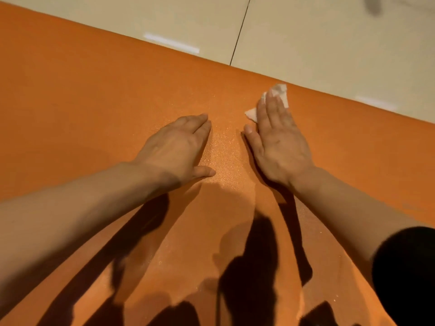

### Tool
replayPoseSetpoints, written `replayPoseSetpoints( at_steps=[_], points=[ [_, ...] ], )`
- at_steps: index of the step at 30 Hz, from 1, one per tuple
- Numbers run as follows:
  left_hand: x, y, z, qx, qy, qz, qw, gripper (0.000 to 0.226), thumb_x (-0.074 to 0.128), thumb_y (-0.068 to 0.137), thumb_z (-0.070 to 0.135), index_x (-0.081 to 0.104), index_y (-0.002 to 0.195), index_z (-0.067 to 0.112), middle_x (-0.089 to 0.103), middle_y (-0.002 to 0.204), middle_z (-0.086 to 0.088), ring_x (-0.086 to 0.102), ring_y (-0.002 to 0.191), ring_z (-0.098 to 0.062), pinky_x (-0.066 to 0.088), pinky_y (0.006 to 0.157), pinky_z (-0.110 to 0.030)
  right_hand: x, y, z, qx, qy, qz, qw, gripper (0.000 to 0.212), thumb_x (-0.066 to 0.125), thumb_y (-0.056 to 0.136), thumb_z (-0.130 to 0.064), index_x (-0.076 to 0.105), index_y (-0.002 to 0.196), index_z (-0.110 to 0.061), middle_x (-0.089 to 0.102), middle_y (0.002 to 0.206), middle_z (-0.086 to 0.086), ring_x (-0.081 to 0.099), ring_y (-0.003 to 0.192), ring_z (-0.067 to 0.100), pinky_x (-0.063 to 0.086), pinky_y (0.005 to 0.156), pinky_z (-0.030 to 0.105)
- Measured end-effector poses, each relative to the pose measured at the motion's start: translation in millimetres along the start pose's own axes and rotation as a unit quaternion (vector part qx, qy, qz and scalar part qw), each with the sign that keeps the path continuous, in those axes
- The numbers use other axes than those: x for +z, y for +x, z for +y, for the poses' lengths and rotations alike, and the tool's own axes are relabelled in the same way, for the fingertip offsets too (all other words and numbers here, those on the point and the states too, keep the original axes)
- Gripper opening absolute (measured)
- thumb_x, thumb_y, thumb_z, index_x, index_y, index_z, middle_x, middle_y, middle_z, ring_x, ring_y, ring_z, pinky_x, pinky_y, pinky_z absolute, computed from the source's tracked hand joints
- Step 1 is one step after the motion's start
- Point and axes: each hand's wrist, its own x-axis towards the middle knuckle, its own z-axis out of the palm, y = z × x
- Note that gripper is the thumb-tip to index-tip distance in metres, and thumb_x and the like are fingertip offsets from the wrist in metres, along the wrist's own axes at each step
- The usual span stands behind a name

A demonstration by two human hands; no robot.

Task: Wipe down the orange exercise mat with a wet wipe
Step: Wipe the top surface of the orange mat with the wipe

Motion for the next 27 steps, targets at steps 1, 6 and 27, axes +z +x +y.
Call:
replayPoseSetpoints(
  at_steps=[1,6,27],
  points=[
    [-0.2,1.2,0.5,-0.001,0.001,0.003,1.0,0.101,0.059,0.082,0.063,0.009,0.154,0.014,0.005,0.162,-0.001,0.008,0.147,-0.016,0.011,0.117,-0.026,2.8,0.2,-9.5,-0.015,0.007,0.0,1.0,0.066,0.01,0.102,-0.048,-0.004,0.154,-0.009,-0.013,0.161,0.009,-0.015,0.148,0.017,-0.009,0.12,0.031],
    [-2.9,12.5,13.5,-0.003,0.0,0.023,1.0,0.101,0.059,0.082,0.062,0.01,0.154,0.011,0.01,0.161,-0.004,0.012,0.146,-0.019,0.012,0.116,-0.026,-4.2,45.8,-24.3,-0.061,0.039,-0.006,0.997,0.062,0.013,0.105,-0.044,-0.002,0.155,-0.011,-0.01,0.162,0.006,-0.012,0.149,0.015,-0.008,0.12,0.029],
    [2.2,13.1,54.1,0.05,0.048,-0.008,0.998,0.1,0.059,0.082,0.063,0.009,0.154,0.013,0.007,0.162,-0.003,0.01,0.147,-0.018,0.006,0.121,-0.035,-12.0,-10.0,87.5,0.17,0.019,0.005,0.985,0.067,0.006,0.102,-0.049,-0.006,0.154,-0.008,-0.014,0.161,0.01,-0.014,0.148,0.019,-0.007,0.121,0.035]
  ],
)
